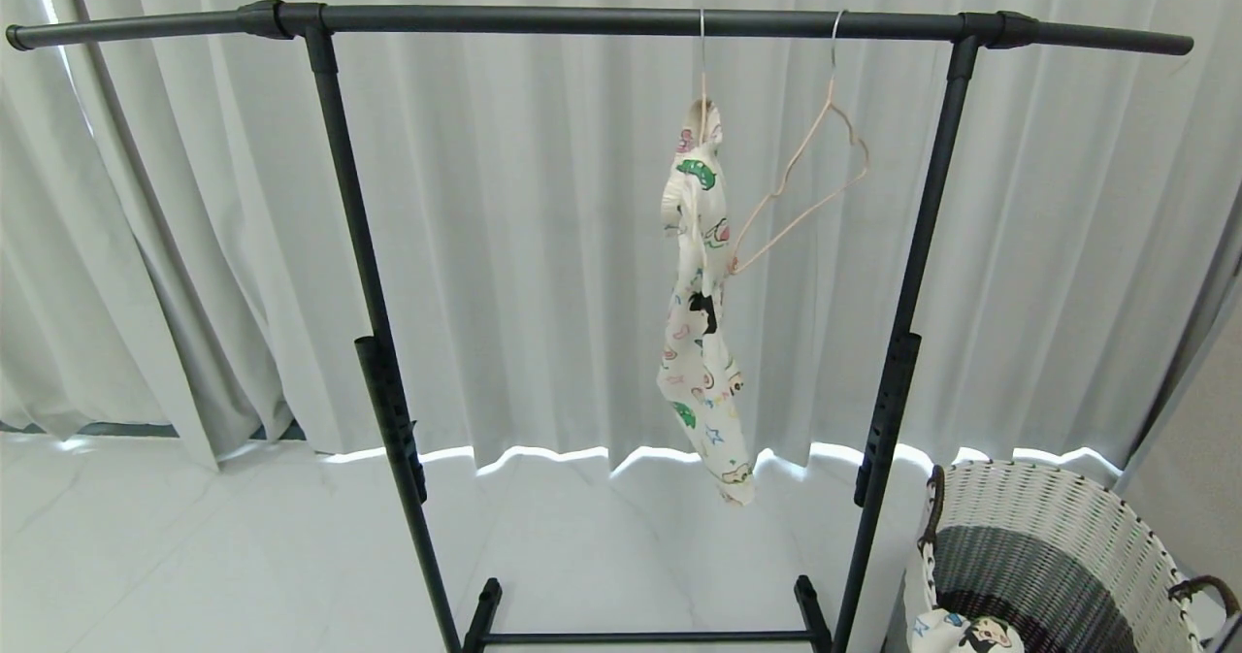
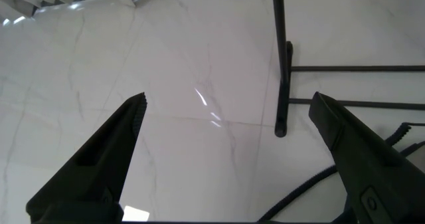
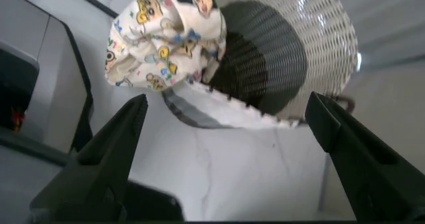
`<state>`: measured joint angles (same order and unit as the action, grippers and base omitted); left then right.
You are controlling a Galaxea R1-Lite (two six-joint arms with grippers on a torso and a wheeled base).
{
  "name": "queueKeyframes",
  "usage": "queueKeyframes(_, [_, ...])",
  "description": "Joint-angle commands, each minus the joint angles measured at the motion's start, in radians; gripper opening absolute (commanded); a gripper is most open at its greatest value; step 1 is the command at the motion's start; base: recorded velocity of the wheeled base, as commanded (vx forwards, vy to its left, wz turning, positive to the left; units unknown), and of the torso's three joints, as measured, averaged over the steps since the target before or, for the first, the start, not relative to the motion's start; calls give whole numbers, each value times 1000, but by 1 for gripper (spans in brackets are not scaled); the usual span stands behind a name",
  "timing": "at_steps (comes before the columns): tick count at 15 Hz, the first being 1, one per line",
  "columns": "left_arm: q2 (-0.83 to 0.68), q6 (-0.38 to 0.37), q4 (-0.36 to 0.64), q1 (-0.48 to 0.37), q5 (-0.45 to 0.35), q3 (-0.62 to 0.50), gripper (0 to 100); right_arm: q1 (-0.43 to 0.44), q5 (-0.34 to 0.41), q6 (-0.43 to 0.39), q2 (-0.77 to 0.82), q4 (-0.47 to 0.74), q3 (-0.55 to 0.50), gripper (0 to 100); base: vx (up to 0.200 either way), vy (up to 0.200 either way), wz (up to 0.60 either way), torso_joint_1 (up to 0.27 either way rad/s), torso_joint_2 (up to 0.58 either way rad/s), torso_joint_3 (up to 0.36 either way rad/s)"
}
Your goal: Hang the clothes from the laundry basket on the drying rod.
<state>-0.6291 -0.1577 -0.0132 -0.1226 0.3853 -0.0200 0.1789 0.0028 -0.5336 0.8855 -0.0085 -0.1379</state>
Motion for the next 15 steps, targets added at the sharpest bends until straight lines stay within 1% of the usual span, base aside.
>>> queueKeyframes(1, [-3,0,-1,-2,0,0,100,53,34,-57,415,-251,4,100,0,0,0,0,0,0])
queueKeyframes(2, [-4,0,-1,0,0,0,100,73,34,-57,463,-284,3,100,0,0,0,0,0,0])
queueKeyframes(3, [-4,0,-1,0,0,0,100,119,34,-55,607,-401,1,100,0,0,0,0,0,0])
queueKeyframes(4, [-3,0,-1,0,1,0,100,137,31,-57,690,-467,6,100,0,0,0,0,0,0])
queueKeyframes(5, [-3,0,1,0,1,0,100,140,31,-57,724,-488,9,100,0,0,0,0,0,0])
queueKeyframes(6, [-3,0,-1,0,1,0,100,142,29,-57,774,-493,14,100,0,0,0,0,0,0])
queueKeyframes(8, [-4,0,-1,0,1,0,100,137,29,-51,826,-502,7,100,0,0,0,0,0,0])
queueKeyframes(10, [-4,0,1,0,1,0,100,85,20,-49,882,-527,-23,100,0,0,0,0,0,0])
queueKeyframes(12, [-4,0,1,0,1,0,100,30,-20,-48,906,-527,-43,100,0,0,0,0,0,0])
queueKeyframes(15, [9,-2,-1,0,9,0,100,-47,-21,-48,923,-536,-68,100,0,0,0,0,0,0])
